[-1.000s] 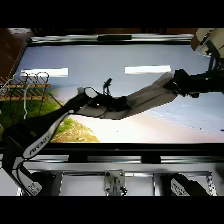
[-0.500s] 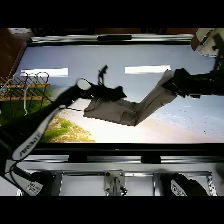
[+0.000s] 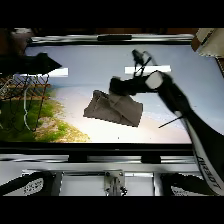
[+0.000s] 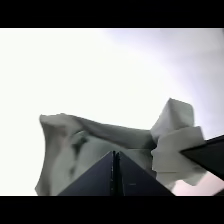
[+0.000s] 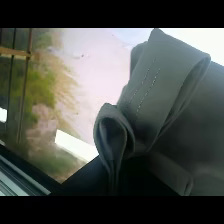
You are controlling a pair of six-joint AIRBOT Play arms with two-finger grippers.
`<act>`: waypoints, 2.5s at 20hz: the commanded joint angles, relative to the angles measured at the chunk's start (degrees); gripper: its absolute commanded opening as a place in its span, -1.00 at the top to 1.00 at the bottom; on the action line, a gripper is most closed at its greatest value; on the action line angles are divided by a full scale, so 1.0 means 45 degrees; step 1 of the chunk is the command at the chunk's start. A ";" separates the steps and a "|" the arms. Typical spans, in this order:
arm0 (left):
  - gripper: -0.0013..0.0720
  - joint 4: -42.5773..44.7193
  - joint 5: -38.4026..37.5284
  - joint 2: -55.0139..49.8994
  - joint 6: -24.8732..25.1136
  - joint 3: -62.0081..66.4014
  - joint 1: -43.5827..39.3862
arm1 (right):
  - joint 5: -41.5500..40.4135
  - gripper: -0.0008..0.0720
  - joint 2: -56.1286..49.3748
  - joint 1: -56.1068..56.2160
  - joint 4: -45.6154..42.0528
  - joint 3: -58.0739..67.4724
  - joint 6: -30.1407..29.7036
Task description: Fold the shirts.
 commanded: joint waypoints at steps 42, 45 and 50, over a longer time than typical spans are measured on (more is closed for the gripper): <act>0.88 0.1768 -0.1530 0.1987 -0.0039 -0.1690 -0.0044 | 0.7072 0.80 0.3118 -1.5402 -0.6499 -0.2875 -0.0350; 0.88 0.1768 -0.1729 0.1991 -0.0039 -0.1690 -0.0039 | 0.7077 0.80 0.4585 -1.7291 -0.6795 -0.5960 -0.0194; 0.88 0.1768 -0.1724 0.1991 -0.0039 -0.1690 -0.0044 | 0.6562 0.80 0.6358 -1.9414 -0.7028 -0.9515 0.0340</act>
